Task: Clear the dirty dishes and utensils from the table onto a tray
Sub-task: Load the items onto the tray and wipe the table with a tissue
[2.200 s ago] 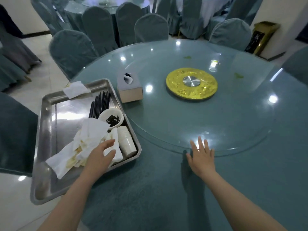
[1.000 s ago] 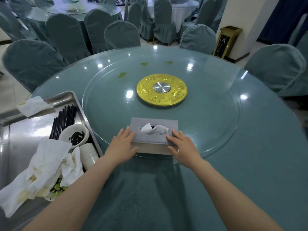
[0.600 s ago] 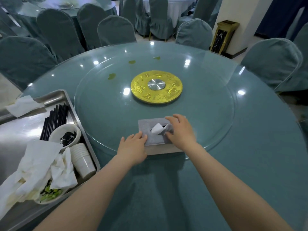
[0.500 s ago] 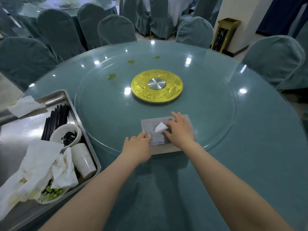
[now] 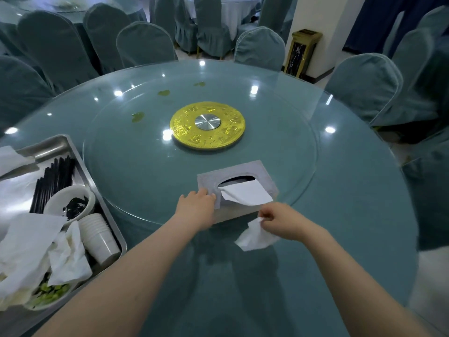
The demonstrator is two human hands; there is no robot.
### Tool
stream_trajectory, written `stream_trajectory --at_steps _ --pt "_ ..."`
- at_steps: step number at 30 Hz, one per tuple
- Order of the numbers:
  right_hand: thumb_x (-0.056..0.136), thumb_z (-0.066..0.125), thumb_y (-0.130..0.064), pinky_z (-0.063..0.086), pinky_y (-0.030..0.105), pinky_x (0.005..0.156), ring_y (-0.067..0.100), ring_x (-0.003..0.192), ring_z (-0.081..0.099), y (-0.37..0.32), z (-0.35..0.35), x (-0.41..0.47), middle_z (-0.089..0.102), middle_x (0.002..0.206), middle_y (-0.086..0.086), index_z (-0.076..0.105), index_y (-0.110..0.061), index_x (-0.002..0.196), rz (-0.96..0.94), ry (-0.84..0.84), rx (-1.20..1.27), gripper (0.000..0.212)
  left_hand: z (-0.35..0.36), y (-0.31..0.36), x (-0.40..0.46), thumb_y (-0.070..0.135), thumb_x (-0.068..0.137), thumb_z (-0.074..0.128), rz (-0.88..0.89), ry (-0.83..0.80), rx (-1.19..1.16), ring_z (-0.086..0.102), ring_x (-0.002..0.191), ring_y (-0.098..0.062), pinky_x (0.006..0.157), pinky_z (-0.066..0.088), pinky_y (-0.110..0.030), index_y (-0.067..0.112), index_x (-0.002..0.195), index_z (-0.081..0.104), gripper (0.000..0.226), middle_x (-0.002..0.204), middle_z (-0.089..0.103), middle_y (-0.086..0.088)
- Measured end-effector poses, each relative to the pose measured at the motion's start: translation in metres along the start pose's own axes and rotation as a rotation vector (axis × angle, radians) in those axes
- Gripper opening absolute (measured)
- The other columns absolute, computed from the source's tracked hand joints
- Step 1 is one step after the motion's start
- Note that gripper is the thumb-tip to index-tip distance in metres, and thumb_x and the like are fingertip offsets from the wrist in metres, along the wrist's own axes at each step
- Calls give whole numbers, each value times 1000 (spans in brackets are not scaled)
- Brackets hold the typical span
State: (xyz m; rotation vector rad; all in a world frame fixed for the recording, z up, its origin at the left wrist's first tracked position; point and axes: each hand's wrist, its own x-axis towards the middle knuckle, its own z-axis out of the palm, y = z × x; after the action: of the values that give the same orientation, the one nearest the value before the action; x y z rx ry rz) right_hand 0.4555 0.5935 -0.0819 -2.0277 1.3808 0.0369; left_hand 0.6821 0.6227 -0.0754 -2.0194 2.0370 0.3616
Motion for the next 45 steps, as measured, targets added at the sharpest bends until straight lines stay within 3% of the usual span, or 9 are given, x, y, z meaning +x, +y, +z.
stream_trajectory --at_steps 5,8,11,16,21,25,31,41,45 --pt "83 59 -15 39 33 92 26 115 44 -7 -6 6 53 121 2 73 -21 80 -223 317 -333 15 0 9 1 21 88 50 10 -17 1 47 115 -32 96 39 -46 15 127 43 40 125 43 -8" --pt "75 71 -13 42 47 89 40 117 45 -18 -1 15 54 130 11 77 -24 73 -298 534 -425 12 2 12 1 23 88 51 4 -19 1 46 118 -32 95 38 -45 16 133 39 48 130 41 -8" --pt "84 66 -24 22 45 103 30 138 27 -23 -1 28 39 149 -1 76 -32 78 -311 515 -445 14 4 13 3 24 87 52 0 -16 -8 45 120 -32 98 37 -46 19 139 35 55 134 39 -7" --pt "95 49 -23 6 36 108 11 126 44 -24 -6 39 62 121 -12 71 -28 107 -283 488 -439 26 2 8 5 25 88 52 19 -26 -37 46 116 -31 93 41 -44 18 133 42 46 132 41 -6" --pt "90 53 -7 37 34 92 25 105 56 -42 -19 27 67 108 3 67 -15 110 -313 541 -206 25 -8 -5 0 25 89 50 33 14 -300 51 116 -26 92 45 -37 15 123 56 36 134 50 -5" --pt "90 55 -7 44 28 81 14 101 56 -67 -28 10 64 109 -5 62 -23 119 -382 517 -73 34 -18 -28 -18 33 86 65 -4 265 -621 41 133 -17 105 34 -30 24 145 39 65 148 43 1" --pt "85 60 -4 35 14 72 5 77 49 -115 -37 -3 52 86 -12 68 -22 110 -496 481 -37 31 -33 -49 -48 36 68 84 127 309 -803 24 141 -9 108 20 -20 28 152 18 107 157 23 7" --pt "82 63 -16 50 28 80 12 86 57 -85 -29 -6 62 84 -11 73 -21 91 -189 53 -322 15 -6 -59 -71 30 80 74 16 287 -821 34 138 -12 108 23 -21 24 149 28 83 151 36 2" --pt "85 62 -21 46 28 87 16 106 52 -54 -8 -11 50 103 -10 74 -23 92 -149 107 -364 14 8 -52 -70 29 85 68 -33 263 -854 38 135 -11 107 28 -24 24 146 33 71 147 42 2"
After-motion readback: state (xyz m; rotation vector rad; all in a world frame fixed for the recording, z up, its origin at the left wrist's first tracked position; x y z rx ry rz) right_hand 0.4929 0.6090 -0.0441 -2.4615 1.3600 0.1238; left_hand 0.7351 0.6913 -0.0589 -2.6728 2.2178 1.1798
